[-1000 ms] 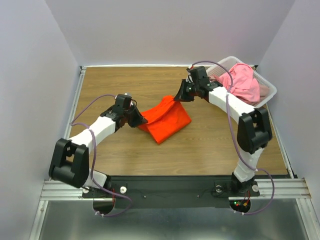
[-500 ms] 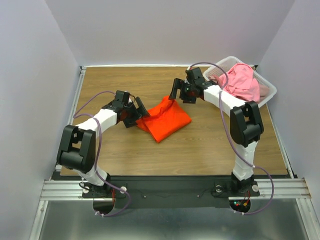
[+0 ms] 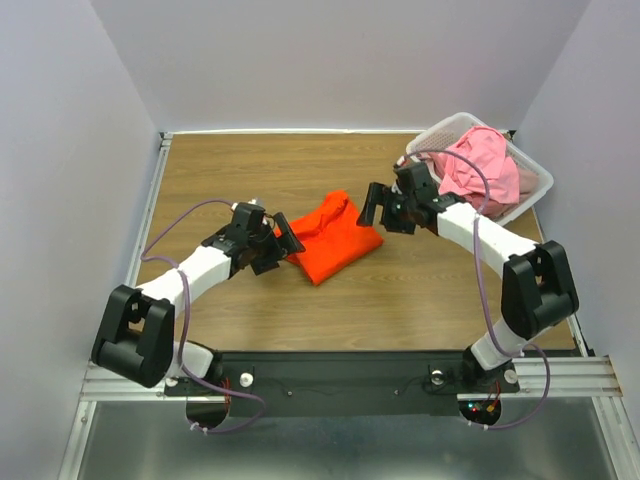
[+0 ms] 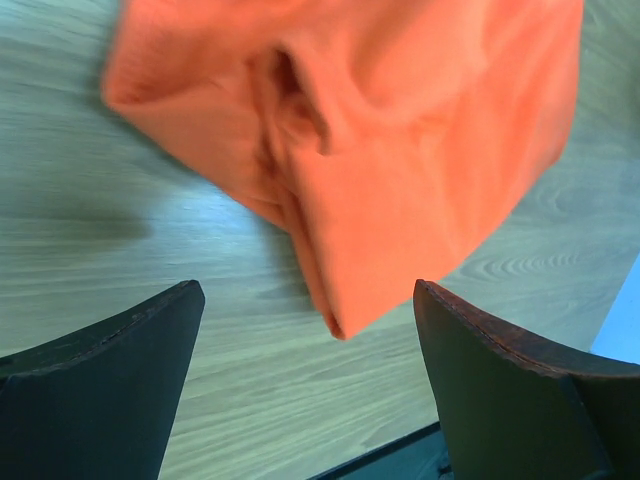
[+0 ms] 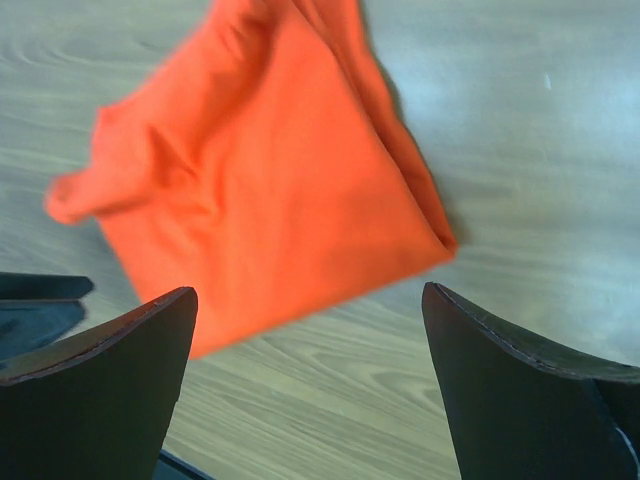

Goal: Fold and stack the t-shirts
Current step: Neatly place the folded tshirt to the corner

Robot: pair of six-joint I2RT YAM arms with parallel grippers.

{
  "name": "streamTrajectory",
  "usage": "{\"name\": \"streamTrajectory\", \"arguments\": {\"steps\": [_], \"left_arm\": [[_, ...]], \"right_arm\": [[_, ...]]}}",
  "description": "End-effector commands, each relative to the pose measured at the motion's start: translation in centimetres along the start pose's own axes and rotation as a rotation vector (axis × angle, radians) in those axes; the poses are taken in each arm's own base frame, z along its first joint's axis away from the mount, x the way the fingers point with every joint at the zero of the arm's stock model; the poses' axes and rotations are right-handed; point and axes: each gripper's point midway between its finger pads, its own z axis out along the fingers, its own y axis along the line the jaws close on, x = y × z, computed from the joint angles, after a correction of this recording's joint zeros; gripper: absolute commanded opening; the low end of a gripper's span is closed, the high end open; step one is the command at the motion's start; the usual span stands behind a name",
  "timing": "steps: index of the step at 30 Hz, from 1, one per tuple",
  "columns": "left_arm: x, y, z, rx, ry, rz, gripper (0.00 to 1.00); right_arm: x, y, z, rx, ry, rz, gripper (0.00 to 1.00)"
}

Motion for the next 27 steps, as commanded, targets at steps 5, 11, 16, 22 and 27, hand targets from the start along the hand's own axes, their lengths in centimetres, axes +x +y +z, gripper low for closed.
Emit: {"name": "streamTrajectory", "arguments": {"steps": [5, 11, 16, 22, 27], "left_arm": [[-2.5, 0.7, 2.6, -0.133, -0.072, -0.022, 0.97], [-4.4, 1.4, 5.9, -0.233, -0.056, -0.014, 0.62], [-5.8, 1.9, 7.3, -0.277, -0.065, 0.018, 0.0], [-11.7, 0.3, 6.8, -0.136, -0.13, 0.287, 0.0], [-16.0, 0.7, 6.4, -0.035, -0.086, 0.524, 0.0]], "right_arm": [[3.3, -2.2, -2.2, 0.028, -0.025, 0.063, 1.0], [5.2, -3.1, -5.5, 0.021, -0.084, 0.072, 1.0], [6.0, -3.3, -7.2, -0.001, -0.116, 0.053, 1.0], [7.1, -3.5, -7.7, -0.02, -0.107, 0.039, 1.0], [7.3, -3.9, -7.3, -0.005, -0.099, 0.025, 1.0]]}}
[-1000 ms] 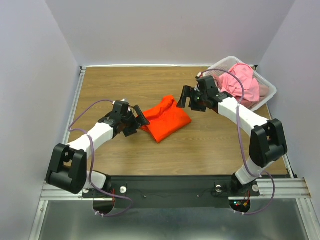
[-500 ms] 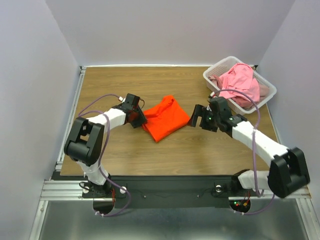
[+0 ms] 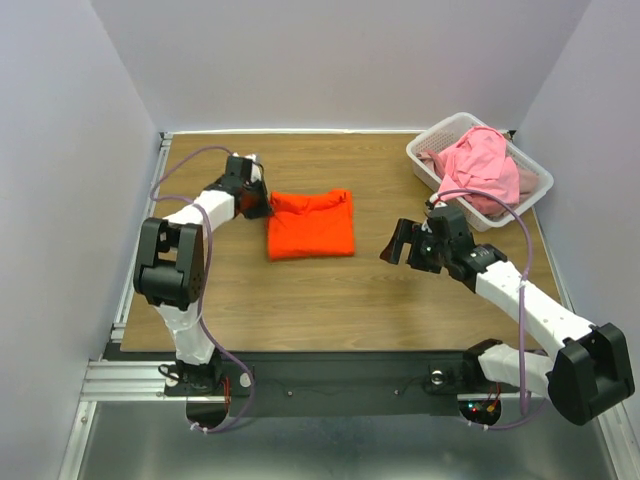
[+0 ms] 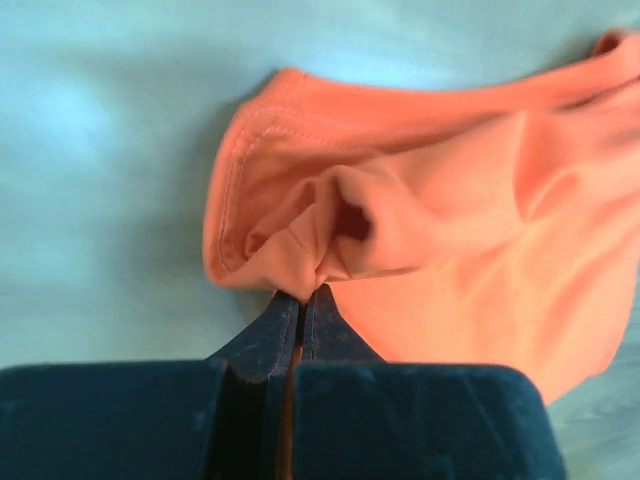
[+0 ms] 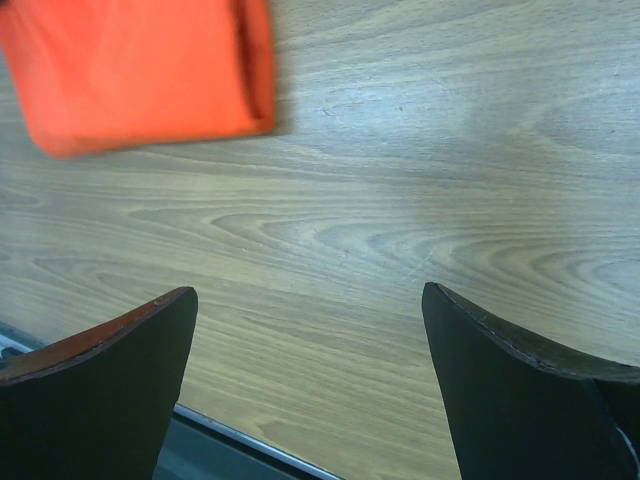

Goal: Fold and stack the t-shirts
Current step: Neatly place the folded tshirt to the corner

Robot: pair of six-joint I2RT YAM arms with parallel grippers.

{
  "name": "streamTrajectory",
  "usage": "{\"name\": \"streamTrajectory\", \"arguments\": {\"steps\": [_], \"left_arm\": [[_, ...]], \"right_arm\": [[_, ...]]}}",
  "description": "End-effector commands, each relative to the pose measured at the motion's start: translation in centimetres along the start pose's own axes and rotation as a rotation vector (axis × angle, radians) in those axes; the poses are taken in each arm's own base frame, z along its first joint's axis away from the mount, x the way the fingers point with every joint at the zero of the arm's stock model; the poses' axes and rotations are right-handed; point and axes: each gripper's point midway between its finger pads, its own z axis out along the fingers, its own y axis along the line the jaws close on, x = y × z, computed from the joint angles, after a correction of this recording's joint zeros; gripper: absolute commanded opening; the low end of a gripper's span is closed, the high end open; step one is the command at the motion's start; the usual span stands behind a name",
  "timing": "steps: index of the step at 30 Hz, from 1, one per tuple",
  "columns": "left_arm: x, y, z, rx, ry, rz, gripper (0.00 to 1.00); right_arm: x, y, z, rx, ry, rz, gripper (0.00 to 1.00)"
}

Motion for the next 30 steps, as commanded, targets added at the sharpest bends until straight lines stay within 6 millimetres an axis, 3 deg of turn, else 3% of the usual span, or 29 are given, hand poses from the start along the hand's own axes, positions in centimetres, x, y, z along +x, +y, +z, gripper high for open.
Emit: {"name": "streamTrajectory", "arguments": {"steps": [1, 2, 4, 5, 7, 8, 9, 11, 14, 18, 21, 23, 30], "left_arm": [[-5.8, 1.6, -0.1, 0.024, -0.056, 0.272, 0.0], [-7.6, 2.7, 0.6, -0.023, -0.07, 0.263, 0.0], [-7.7, 4.4, 2.3, -0.07, -0.019, 0.277, 0.0], [-10.5, 4.5, 2.0, -0.1, -0.069, 0.303, 0.0], [-11.7, 5.9, 2.0, -0.188, -0.046, 0.295, 0.0], [-13.6, 6.2, 2.2, -0.219, -0.068, 0.322, 0.0], [-14.1, 7.9, 1.7, -0.301, -0.049, 0.341, 0.0], [-16.6, 9.4, 1.2, -0.383, -0.084, 0.347, 0.0], [-18.7, 11.5, 0.5, -0.437, -0.105, 0.375, 0.0], [-20.0, 14.4, 0.5, -0.497, -0.106, 0.408, 0.0], [-20.9, 17.7, 0.2, -0.58, -0.093, 0.407, 0.0], [-20.7, 19.3, 0.7, -0.604, -0.066, 0.41, 0.0], [-22.5, 25.0, -1.3, -0.728, -0.082, 0.355, 0.0]], "right_arm": [[-1.0, 0.4, 0.1, -0.016, -0.038, -0.031, 1.0], [-1.1, 0.4, 0.2, -0.014, -0.035, -0.032, 1.0], [-1.2, 0.3, 0.2, -0.01, -0.038, -0.044, 1.0], [-1.4, 0.2, 0.2, -0.002, -0.045, -0.046, 1.0], [-1.5, 0.0, 0.3, 0.008, -0.047, -0.048, 1.0], [-1.5, 0.0, 0.3, 0.009, -0.045, -0.048, 1.0], [-1.5, -0.1, 0.4, 0.013, -0.045, -0.052, 1.0], [-1.5, -0.3, 0.5, 0.025, -0.043, -0.054, 1.0], [-1.5, -0.5, 0.6, 0.034, -0.038, -0.061, 1.0], [-1.8, -0.5, 0.3, 0.041, -0.053, -0.068, 1.0], [-2.1, -0.5, 0.0, 0.042, -0.071, -0.074, 1.0], [-2.1, -0.6, -0.2, 0.045, -0.076, -0.082, 1.0], [-2.6, -1.4, -0.5, 0.088, -0.111, -0.084, 1.0]]}}
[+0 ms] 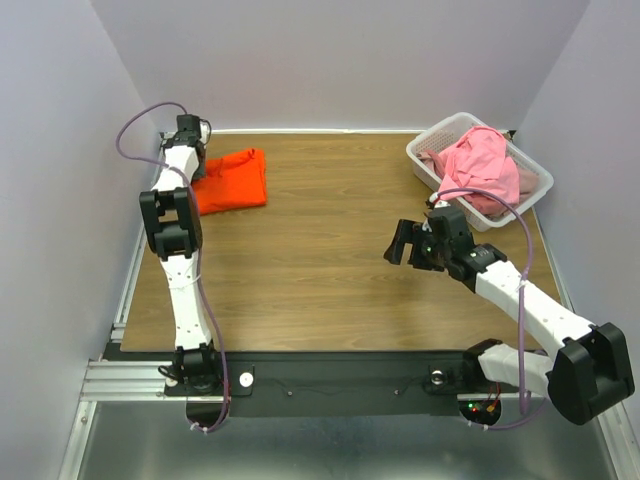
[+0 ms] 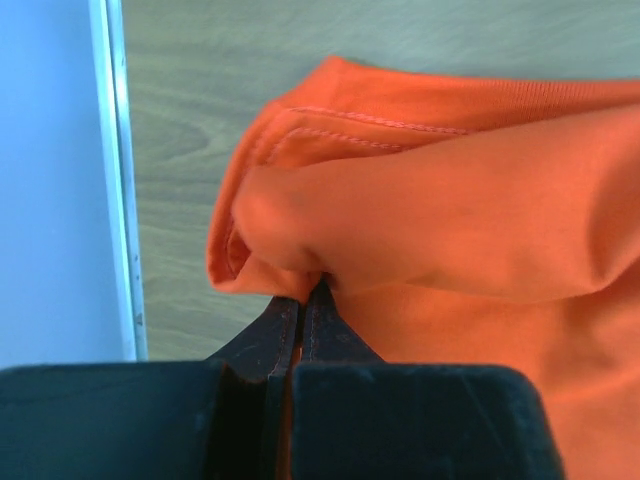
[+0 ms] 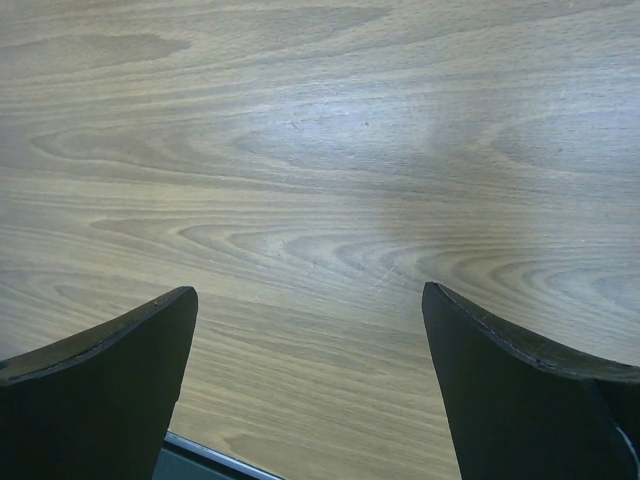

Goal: Fold and stack the t-shirts
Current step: Neatly place the folded tshirt to the corner

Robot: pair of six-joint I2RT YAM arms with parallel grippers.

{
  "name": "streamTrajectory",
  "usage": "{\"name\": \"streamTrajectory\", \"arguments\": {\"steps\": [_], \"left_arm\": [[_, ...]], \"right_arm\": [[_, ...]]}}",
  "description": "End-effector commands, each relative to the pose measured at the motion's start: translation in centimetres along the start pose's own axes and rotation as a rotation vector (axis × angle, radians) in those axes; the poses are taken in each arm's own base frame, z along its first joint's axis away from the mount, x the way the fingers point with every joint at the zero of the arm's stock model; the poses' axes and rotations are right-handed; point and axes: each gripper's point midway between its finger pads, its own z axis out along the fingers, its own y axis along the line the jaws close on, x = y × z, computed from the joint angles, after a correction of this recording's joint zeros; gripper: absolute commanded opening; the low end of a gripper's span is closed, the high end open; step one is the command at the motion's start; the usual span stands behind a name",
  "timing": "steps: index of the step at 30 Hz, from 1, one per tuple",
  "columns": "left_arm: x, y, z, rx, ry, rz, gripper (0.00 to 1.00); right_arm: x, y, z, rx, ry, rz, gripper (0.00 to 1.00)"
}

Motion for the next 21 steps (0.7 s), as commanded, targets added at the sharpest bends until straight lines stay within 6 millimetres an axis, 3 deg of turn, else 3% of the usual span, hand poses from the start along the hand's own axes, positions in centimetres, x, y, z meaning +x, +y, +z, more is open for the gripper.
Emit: {"name": "streamTrajectory", "arguments": {"steps": [1, 4, 6, 7, 9, 12, 13, 18, 21], "left_arm": [[-2.2, 5.1, -1.6, -0.128, -0.042, -0.024, 0.0], [-2.7, 7.2, -1.7, -0.2, -0.059, -0.08, 0.0], [-3.4, 7.4, -1.9, -0.202, -0.078, -0.105, 0.17], [-3.7, 7.5, -2.1, -0.203, -0.087, -0.116, 0.38], [-4.6, 7.8, -2.7, -0.21, -0.113, -0.145, 0.57], [-5.8, 9.1, -4.2, -0.263, -0.152, -0.213, 0.61], [-6.0, 9.4, -4.6, -0.275, -0.154, -0.23, 0.68], [-9.6, 9.4, -10.0, -0.182, -0.267, -0.369, 0.74], [-11.9, 7.8, -14.6, -0.032, -0.36, -0.488, 0.87]], "right_arm": [[-1.8, 0.1, -0.7, 0.01, -0.067, -0.018, 1.0], [-1.8, 0.1, -0.6, 0.012, -0.065, -0.02, 1.0], [-1.6, -0.1, -0.4, 0.018, -0.056, -0.021, 1.0], [-1.5, -0.1, -0.4, 0.019, -0.054, -0.021, 1.0], [-1.4, -0.1, -0.4, 0.02, -0.052, -0.019, 1.0], [-1.4, -0.1, -0.5, 0.018, -0.054, -0.013, 1.0], [-1.3, -0.2, -0.5, 0.018, -0.054, -0.013, 1.0], [-1.5, 0.0, -1.1, 0.01, -0.067, -0.011, 1.0], [-2.0, -0.1, -1.4, 0.023, -0.094, 0.01, 1.0]]}}
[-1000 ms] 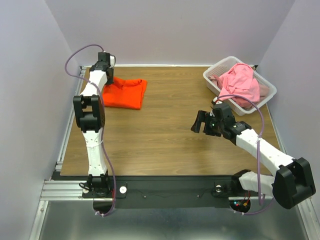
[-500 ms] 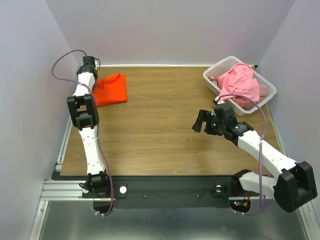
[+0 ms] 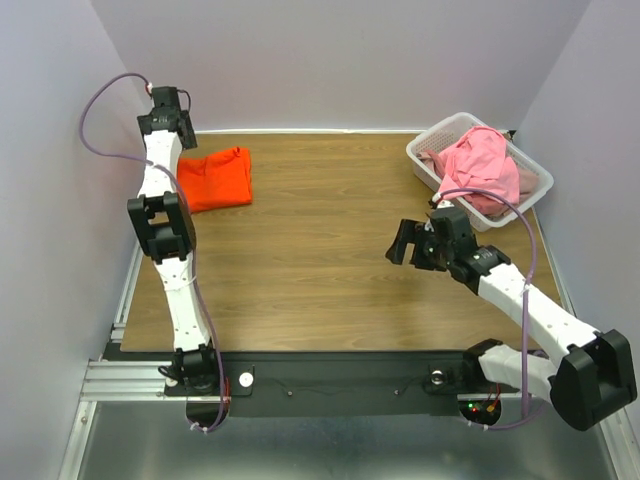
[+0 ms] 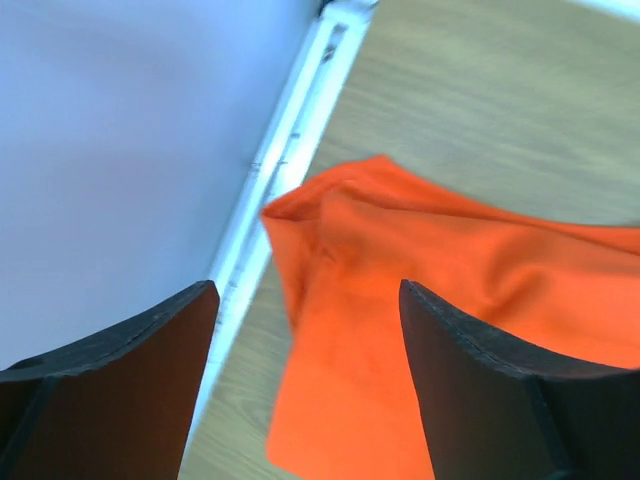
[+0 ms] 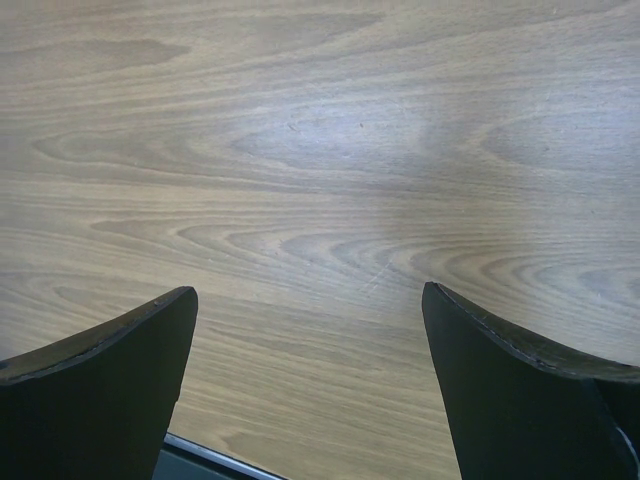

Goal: Fold and stack the t-shirts
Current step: Neatly place the folded tshirt to the corner

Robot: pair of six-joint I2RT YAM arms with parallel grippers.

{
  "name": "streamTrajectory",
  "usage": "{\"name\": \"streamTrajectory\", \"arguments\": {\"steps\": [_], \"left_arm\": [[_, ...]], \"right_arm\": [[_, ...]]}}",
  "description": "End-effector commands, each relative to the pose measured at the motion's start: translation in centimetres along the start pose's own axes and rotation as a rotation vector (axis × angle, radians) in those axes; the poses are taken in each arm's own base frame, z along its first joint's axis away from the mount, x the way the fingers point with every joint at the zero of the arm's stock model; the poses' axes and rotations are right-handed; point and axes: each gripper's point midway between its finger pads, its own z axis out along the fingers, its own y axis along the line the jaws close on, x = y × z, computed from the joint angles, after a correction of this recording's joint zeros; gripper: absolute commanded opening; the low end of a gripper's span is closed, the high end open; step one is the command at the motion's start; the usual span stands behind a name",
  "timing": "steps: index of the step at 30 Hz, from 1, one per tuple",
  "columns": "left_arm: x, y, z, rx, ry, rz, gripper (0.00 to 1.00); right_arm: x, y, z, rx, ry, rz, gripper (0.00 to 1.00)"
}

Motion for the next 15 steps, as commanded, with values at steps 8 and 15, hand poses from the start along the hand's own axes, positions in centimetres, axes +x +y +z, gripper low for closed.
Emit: {"name": "streamTrajectory", "arguments": {"steps": [8, 15], "left_arm": [[-4.0, -8.3, -30.9, 0.405, -0.297, -0.405, 0.92], [14.1, -15.7, -40.4, 0.887, -0.213, -0.451, 0.96]], "right_arm": [[-1.1, -0.6, -2.1, 0.034, -0.093, 0.09, 1.0], [-0.3, -0.6, -4.1, -0.016, -0.143, 0.155, 1.0]]}}
